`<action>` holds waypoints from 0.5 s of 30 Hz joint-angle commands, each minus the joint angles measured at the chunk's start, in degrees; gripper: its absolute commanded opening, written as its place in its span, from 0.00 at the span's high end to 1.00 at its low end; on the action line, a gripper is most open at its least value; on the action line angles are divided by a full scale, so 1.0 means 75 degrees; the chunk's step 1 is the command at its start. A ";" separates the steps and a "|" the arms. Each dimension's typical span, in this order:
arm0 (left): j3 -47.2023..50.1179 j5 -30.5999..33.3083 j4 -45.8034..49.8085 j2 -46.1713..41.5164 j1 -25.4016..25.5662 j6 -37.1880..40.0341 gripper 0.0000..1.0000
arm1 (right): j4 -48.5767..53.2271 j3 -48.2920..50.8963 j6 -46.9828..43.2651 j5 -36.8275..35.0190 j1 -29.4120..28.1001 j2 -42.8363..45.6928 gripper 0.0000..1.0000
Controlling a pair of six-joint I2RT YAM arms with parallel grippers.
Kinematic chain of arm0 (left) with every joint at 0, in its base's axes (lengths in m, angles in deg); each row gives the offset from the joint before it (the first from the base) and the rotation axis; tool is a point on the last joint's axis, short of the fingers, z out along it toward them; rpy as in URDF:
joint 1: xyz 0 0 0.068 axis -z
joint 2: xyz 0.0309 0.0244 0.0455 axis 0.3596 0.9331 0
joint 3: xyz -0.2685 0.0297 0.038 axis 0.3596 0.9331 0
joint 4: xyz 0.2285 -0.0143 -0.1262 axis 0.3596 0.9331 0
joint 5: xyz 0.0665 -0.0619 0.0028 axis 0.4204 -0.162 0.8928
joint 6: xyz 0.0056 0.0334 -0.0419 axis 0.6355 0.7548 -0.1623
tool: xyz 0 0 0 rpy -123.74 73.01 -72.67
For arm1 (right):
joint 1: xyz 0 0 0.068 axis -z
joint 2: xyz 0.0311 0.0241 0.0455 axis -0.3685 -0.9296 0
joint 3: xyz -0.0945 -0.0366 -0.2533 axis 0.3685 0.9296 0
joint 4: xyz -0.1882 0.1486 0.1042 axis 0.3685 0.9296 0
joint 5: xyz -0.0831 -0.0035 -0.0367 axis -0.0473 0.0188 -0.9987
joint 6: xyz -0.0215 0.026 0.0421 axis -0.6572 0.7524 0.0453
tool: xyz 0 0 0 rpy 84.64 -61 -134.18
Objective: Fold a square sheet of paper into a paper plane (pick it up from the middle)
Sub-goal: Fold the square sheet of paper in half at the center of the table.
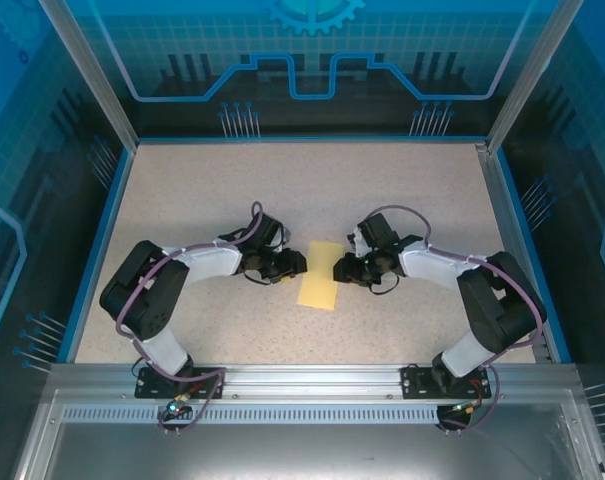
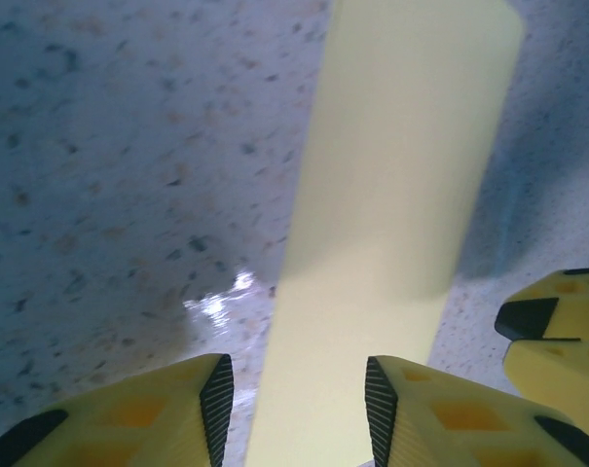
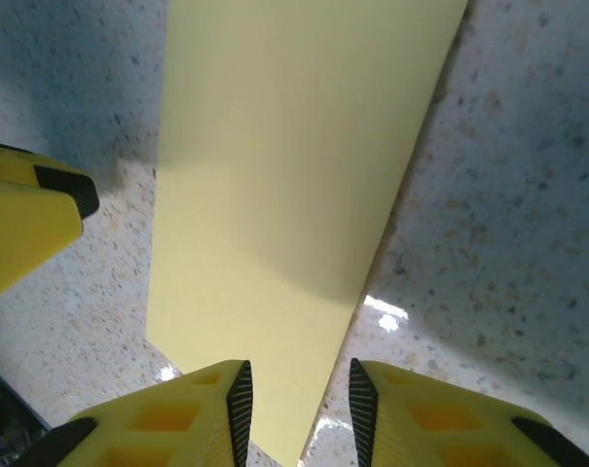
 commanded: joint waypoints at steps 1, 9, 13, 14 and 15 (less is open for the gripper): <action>0.0157 -0.0354 -0.0001 -0.0200 -0.0105 -0.0124 0.57 | 0.0128 0.0192 0.0208 -0.0203 -0.0176 0.0094 0.66; 0.0145 -0.0595 -0.0184 0.0084 -0.0098 -0.0221 0.57 | -0.0283 0.0143 0.0331 0.0158 -0.0285 -0.0126 0.72; 0.0114 -0.0674 -0.0186 0.0183 -0.0096 -0.0213 0.56 | -0.0453 0.0104 0.0377 0.0286 -0.0280 -0.0226 0.73; 0.0091 -0.0684 -0.0176 0.0214 -0.0095 -0.0200 0.56 | -0.0474 0.0095 0.0388 0.0285 -0.0290 -0.0241 0.73; 0.0068 -0.0693 -0.0173 0.0248 -0.0101 -0.0202 0.57 | -0.0487 0.0096 0.0394 0.0265 -0.0280 -0.0247 0.73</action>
